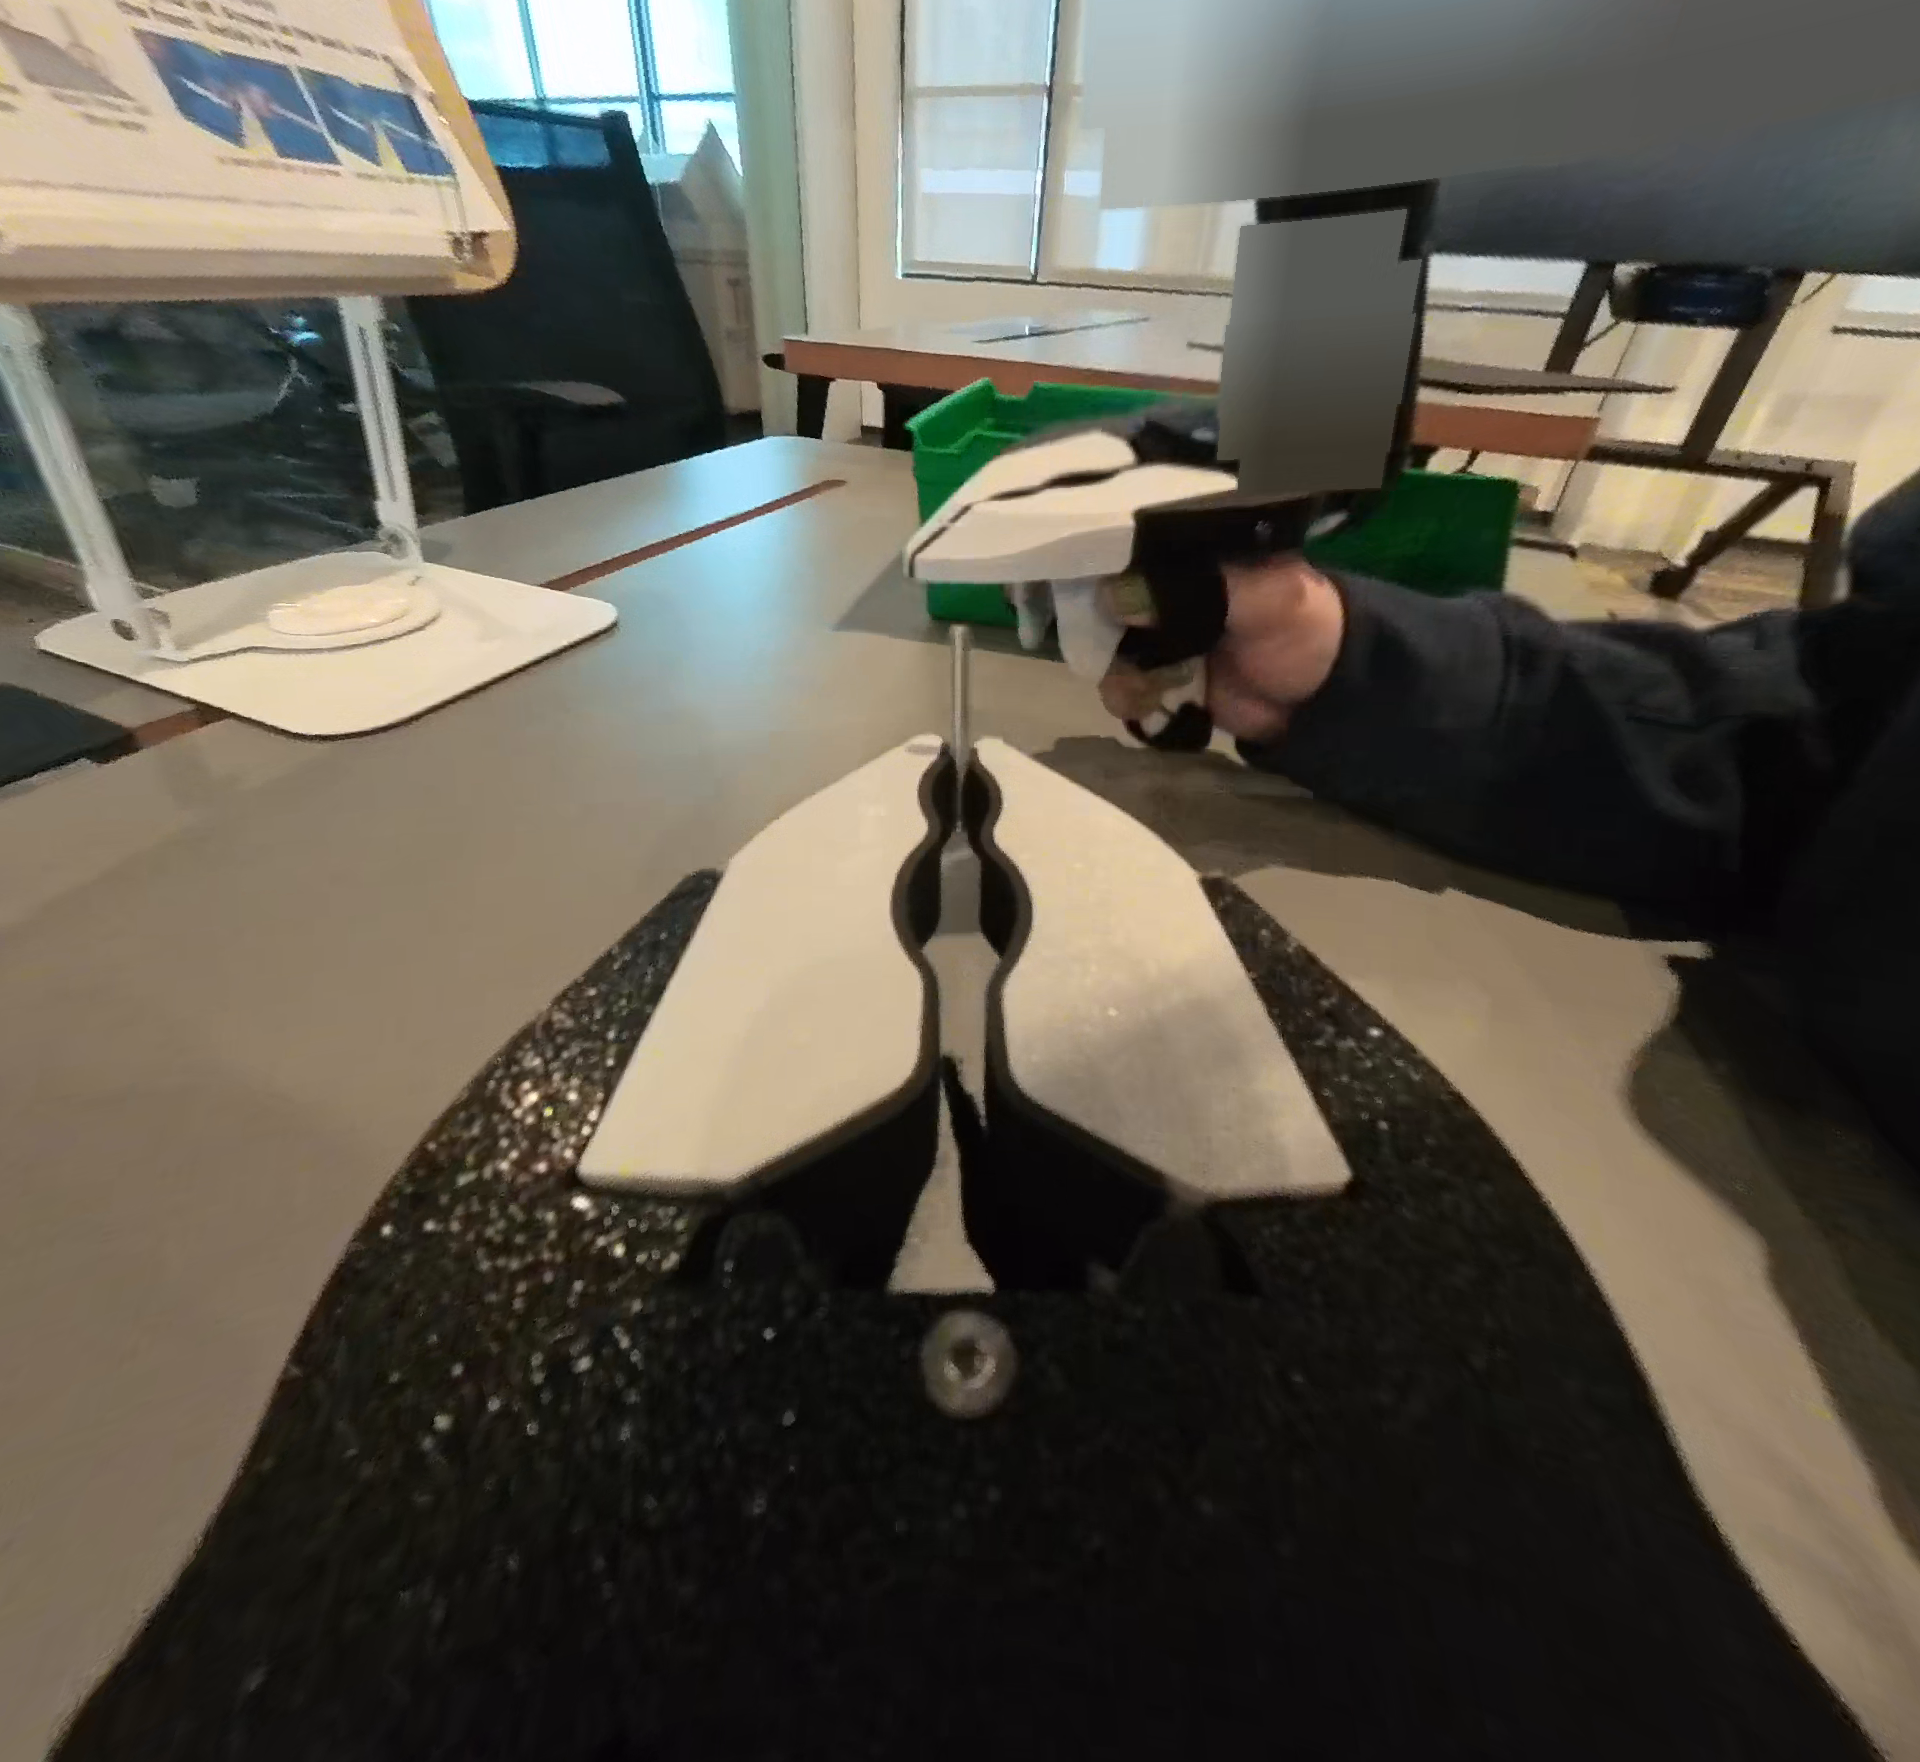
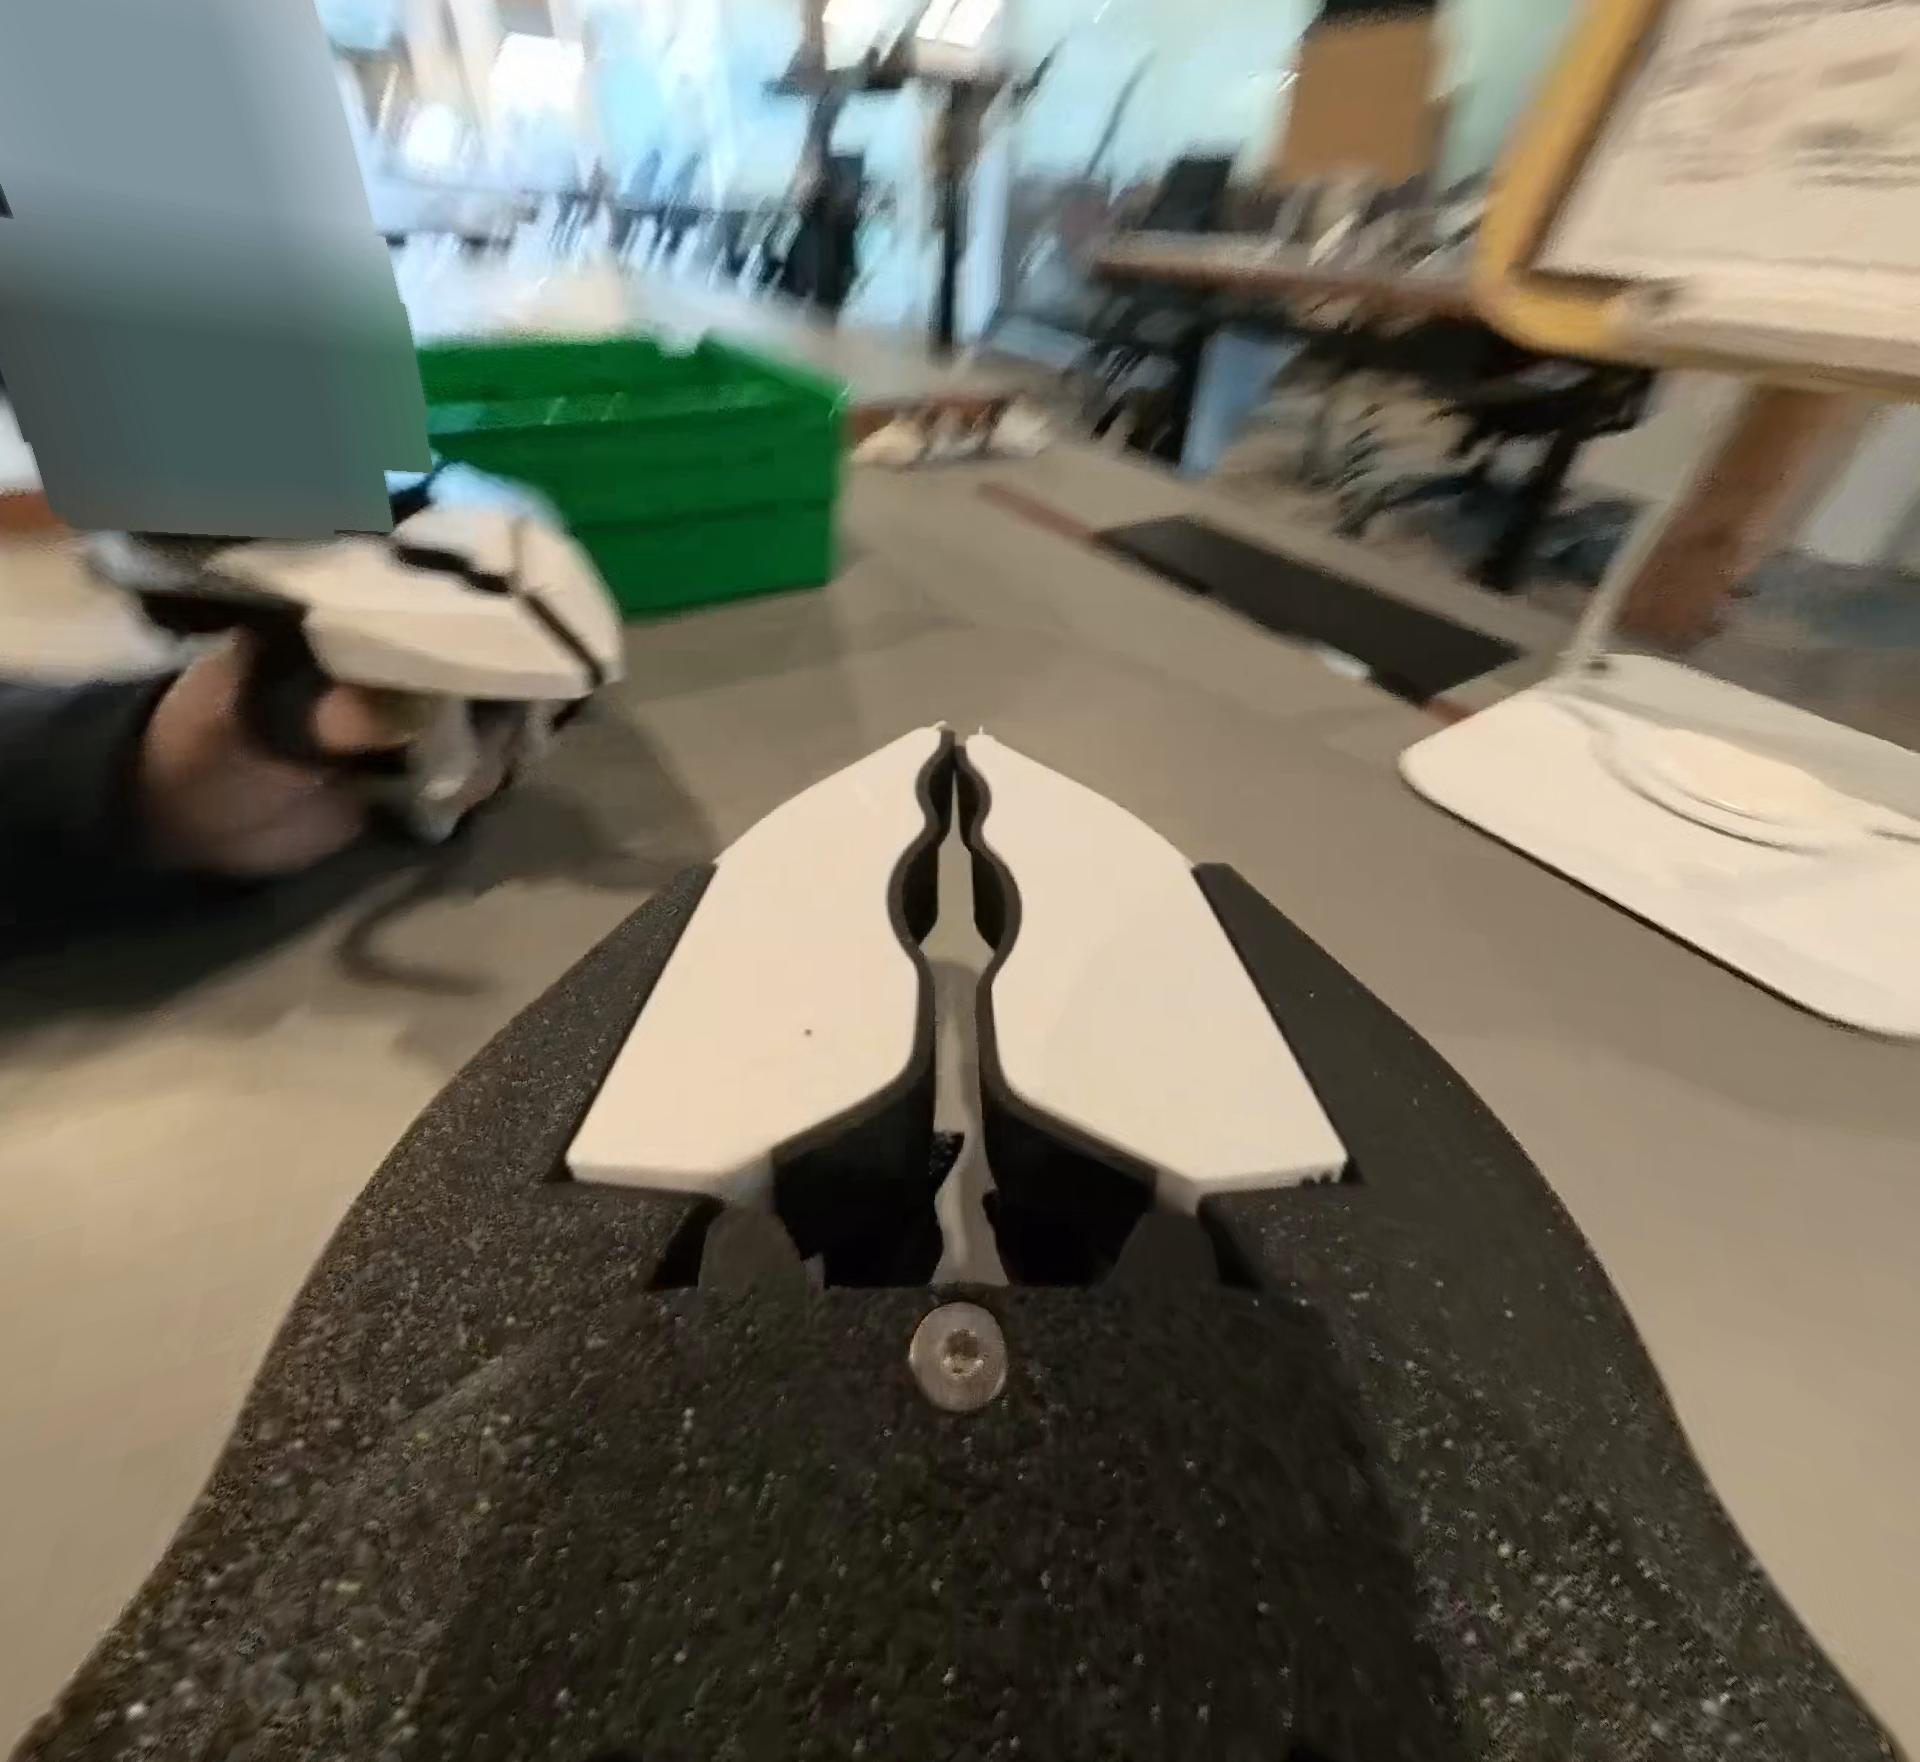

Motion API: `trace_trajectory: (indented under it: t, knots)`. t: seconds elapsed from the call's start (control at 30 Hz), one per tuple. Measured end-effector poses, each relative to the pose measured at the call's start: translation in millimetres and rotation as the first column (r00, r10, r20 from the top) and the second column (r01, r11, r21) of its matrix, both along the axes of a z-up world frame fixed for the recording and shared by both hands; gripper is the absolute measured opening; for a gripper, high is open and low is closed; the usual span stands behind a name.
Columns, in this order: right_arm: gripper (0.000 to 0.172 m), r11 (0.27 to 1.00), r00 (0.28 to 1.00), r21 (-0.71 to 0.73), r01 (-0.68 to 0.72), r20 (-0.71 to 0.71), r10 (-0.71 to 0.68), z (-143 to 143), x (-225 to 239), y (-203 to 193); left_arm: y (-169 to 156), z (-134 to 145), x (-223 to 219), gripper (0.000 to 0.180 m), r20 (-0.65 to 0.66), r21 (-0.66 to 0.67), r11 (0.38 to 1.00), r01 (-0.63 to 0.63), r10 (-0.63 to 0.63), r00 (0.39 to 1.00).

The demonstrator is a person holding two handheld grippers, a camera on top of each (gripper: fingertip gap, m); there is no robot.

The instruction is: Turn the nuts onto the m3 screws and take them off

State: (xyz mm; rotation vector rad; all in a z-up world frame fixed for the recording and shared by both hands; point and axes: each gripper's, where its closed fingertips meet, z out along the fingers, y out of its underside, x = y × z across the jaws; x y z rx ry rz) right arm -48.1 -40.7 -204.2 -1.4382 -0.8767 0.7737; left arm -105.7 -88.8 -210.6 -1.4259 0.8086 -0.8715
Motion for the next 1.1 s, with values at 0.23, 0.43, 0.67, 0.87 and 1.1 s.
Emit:
trace_trajectory:
  t: [0.23, 0.43, 0.67, 0.87, 1.1]
  knots:
    - [0.000, 0.982, 0.994, 0.153, 0.110, -0.017, -0.109, -4.5, 2.2, 4.1, 6.2, 10.0, -14.5, 0.001, 0.070, 0.016, 0.997, -0.071, 0.070, 0.995]
    - [0.000, 0.938, 0.960, 0.346, 0.033, 0.249, -0.126, -26.2, -23.7, -8.7, 6.6, 8.1, -13.3, 0.001, 0.071, 0.008, 0.998, -0.064, 0.063, 0.995]
    - [0.000, 0.912, 0.945, 0.382, 0.152, 0.214, -0.248, -4.9, -4.5, -21.8, 5.0, 7.1, -12.8, 0.001, 0.060, 0.019, 0.998, -0.062, 0.061, 0.996]
    - [0.005, 0.921, 0.883, 0.244, 0.303, 0.293, -0.368, -2.4, 72.9, -93.2, 2.0, 5.8, -10.9, 0.001, 0.047, 0.024, 0.998, -0.050, 0.048, 0.998]
    - [0.007, 0.770, 0.660, 0.049, 0.636, 0.481, -0.576, -43.2, 198.3, -155.1, 0.1, 4.7, -7.9, 0.001, 0.040, 0.019, 0.999, -0.030, 0.029, 0.999]
